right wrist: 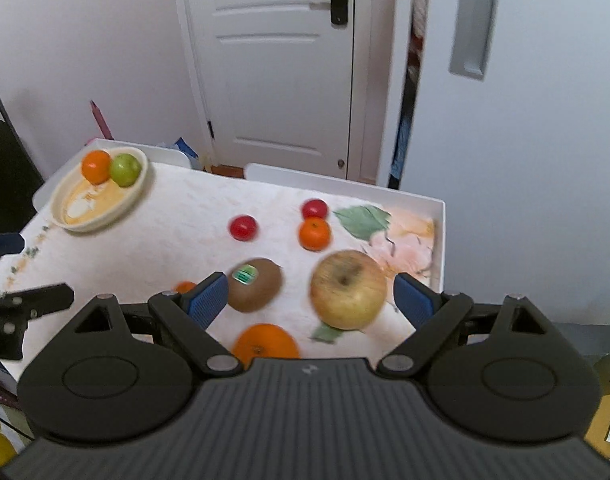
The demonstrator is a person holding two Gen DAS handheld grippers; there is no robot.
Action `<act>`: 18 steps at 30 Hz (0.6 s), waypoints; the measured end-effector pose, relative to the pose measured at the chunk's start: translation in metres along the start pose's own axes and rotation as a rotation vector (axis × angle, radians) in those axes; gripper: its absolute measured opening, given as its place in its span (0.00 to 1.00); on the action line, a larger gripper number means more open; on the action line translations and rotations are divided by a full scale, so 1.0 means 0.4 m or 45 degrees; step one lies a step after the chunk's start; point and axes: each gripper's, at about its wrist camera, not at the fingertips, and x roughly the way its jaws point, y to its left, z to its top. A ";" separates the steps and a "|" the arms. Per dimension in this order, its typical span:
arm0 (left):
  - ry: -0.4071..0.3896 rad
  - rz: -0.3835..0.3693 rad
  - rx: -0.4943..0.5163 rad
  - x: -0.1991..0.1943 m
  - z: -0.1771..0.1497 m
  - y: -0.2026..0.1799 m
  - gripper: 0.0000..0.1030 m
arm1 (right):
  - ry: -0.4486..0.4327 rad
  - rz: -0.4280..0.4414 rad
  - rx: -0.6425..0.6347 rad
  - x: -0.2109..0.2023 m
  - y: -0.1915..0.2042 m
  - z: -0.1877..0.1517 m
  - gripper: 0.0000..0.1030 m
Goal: Organize fruits
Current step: 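Move both tools back over the remaining fruit, then grasp the second green apple with the left tool while the right tool grasps the large yellowish apple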
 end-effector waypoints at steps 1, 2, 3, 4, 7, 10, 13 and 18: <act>0.011 -0.009 0.004 0.011 -0.003 -0.017 0.99 | 0.004 0.004 0.000 0.011 -0.012 -0.004 1.00; 0.023 -0.017 0.010 0.024 -0.006 -0.034 0.99 | 0.007 0.007 -0.001 0.023 -0.026 -0.008 1.00; 0.035 -0.024 0.017 0.037 -0.008 -0.052 0.99 | 0.011 0.010 -0.003 0.034 -0.040 -0.011 1.00; 0.043 -0.030 0.022 0.048 -0.010 -0.065 0.99 | 0.014 0.015 -0.004 0.047 -0.051 -0.014 1.00; 0.077 -0.052 0.027 0.083 -0.019 -0.106 0.99 | 0.026 0.025 -0.013 0.086 -0.084 -0.017 1.00; 0.114 -0.074 0.016 0.114 -0.033 -0.134 0.99 | 0.039 0.037 -0.036 0.124 -0.103 -0.020 1.00; 0.154 -0.082 0.029 0.144 -0.047 -0.160 0.97 | 0.052 0.058 -0.067 0.162 -0.111 -0.026 1.00; 0.205 -0.096 0.053 0.189 -0.064 -0.192 0.90 | 0.078 0.080 -0.112 0.215 -0.113 -0.036 1.00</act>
